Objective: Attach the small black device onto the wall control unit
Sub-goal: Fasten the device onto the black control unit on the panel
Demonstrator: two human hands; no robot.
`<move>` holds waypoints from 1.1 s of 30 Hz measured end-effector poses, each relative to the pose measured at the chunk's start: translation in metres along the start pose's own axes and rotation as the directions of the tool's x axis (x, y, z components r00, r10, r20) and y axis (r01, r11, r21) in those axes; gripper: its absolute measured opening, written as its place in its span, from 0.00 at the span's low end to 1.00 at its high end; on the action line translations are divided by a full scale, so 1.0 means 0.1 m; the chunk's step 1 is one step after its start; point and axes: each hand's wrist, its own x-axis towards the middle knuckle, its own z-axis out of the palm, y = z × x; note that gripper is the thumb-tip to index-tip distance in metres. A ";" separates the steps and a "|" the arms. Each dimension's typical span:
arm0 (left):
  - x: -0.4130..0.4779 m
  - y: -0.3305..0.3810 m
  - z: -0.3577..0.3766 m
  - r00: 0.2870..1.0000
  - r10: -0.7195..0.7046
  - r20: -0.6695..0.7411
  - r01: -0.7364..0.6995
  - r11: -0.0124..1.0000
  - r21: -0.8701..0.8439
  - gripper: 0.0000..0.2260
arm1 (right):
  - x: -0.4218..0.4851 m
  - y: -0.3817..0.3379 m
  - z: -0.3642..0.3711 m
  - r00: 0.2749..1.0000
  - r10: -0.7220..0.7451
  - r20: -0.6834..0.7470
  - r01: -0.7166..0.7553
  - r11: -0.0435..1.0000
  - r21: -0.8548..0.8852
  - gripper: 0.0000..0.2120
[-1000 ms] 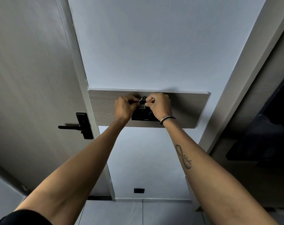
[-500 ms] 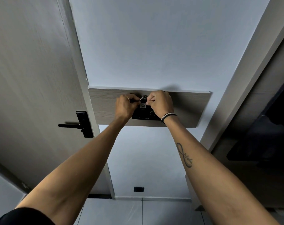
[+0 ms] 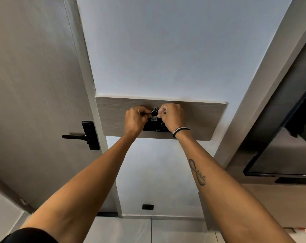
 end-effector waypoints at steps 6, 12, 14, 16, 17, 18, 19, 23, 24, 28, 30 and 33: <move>0.04 0.01 -0.05 0.999 0.032 0.032 -0.034 0.998 0.053 0.04 | 0.02 0.00 -0.02 1.000 -0.012 0.017 0.013 1.000 -0.011 0.06; 0.02 0.01 -0.05 0.999 0.034 0.026 -0.036 0.997 0.070 0.05 | 0.00 0.01 -0.01 1.000 0.003 0.015 -0.003 1.000 0.012 0.05; 0.02 0.01 -0.05 0.999 0.032 0.030 -0.033 0.997 0.067 0.05 | 0.00 0.01 -0.01 1.000 0.001 0.018 -0.001 1.000 0.018 0.05; 0.02 0.01 -0.05 0.999 0.026 0.035 -0.028 0.998 0.057 0.06 | 0.00 0.01 -0.01 1.000 0.000 0.017 0.000 1.000 0.020 0.05; 0.01 0.02 -0.05 0.999 0.024 0.039 -0.026 0.998 0.058 0.06 | -0.01 0.00 -0.01 1.000 -0.001 0.015 0.001 1.000 0.018 0.05; 0.01 0.02 -0.05 0.999 0.022 0.044 -0.025 0.998 0.061 0.06 | -0.01 0.01 -0.01 1.000 -0.005 0.012 0.005 1.000 0.018 0.05; 0.00 0.03 -0.06 0.999 0.021 0.046 -0.024 0.998 0.063 0.07 | -0.02 0.01 0.00 1.000 -0.010 0.007 0.010 1.000 0.022 0.05; -0.01 0.06 -0.08 0.998 0.021 0.059 -0.027 0.996 0.089 0.08 | -0.06 0.02 0.01 0.999 -0.036 -0.017 0.037 0.999 0.032 0.05; 0.00 0.05 -0.08 0.998 0.027 0.063 -0.033 0.995 0.094 0.09 | -0.07 0.03 0.01 0.999 -0.048 -0.020 0.049 0.998 0.030 0.05; -0.05 0.02 -0.11 0.995 0.057 0.082 -0.067 0.990 0.124 0.13 | -0.11 0.06 0.02 0.996 -0.090 -0.026 0.090 0.996 0.012 0.07; -0.07 -0.01 -0.15 0.994 0.073 0.080 -0.085 0.984 0.157 0.14 | -0.13 0.10 0.00 0.994 -0.105 -0.035 0.105 0.994 -0.004 0.05; -0.11 -0.04 -0.22 0.994 0.082 0.068 -0.097 0.962 0.257 0.14 | -0.20 0.16 -0.06 0.990 -0.124 -0.063 0.119 0.990 -0.072 0.02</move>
